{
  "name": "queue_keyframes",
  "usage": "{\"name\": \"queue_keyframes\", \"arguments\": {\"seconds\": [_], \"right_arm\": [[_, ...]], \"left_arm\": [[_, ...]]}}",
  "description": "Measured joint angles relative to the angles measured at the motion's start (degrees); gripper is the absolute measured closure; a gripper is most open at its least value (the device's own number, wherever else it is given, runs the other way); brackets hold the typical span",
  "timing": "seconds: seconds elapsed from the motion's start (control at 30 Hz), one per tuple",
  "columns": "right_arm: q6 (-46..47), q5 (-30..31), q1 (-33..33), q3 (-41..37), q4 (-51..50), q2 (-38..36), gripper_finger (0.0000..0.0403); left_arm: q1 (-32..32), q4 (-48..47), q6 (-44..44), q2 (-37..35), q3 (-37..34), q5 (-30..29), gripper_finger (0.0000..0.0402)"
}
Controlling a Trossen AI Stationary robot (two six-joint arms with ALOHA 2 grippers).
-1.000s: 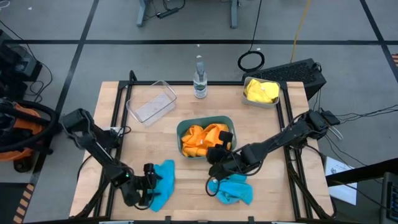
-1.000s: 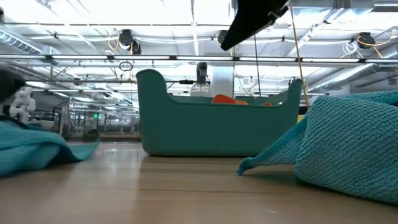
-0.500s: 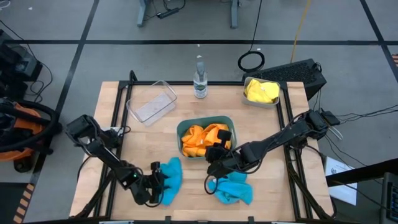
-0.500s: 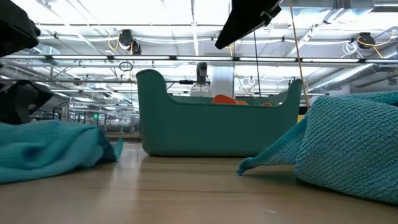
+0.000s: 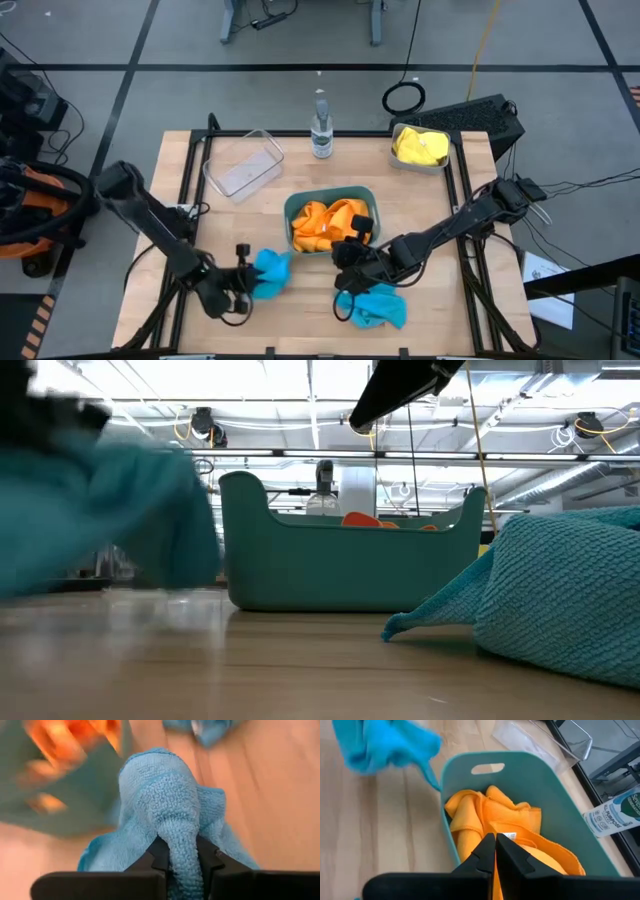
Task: Sort microfiber towel by color & place in baskets
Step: Put the left blue towel into the transparent bin
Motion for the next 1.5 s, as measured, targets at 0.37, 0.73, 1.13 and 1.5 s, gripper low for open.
{"name": "queue_keyframes", "arguments": {"seconds": [0.37,0.73,1.13,1.5], "right_arm": [[-0.5,0.4,1.7,0.0,0.0,0.0,0.0396],[-1.9,0.5,1.9,0.0,0.0,0.0,0.0396],[-5.2,0.6,0.6,0.0,0.0,0.0,0.0396],[-7.6,0.3,-0.5,0.0,-0.4,0.0,0.0396]], "left_arm": [[2.6,-9.4,7.3,-31.1,0.4,-13.6,0.0358],[19.7,-27.7,10.0,-57.2,0.4,-12.3,0.0363],[34.0,-21.0,19.3,-61.1,0.5,-1.3,0.0363],[54.2,-10.9,30.3,-49.0,0.5,10.5,0.0363]]}}
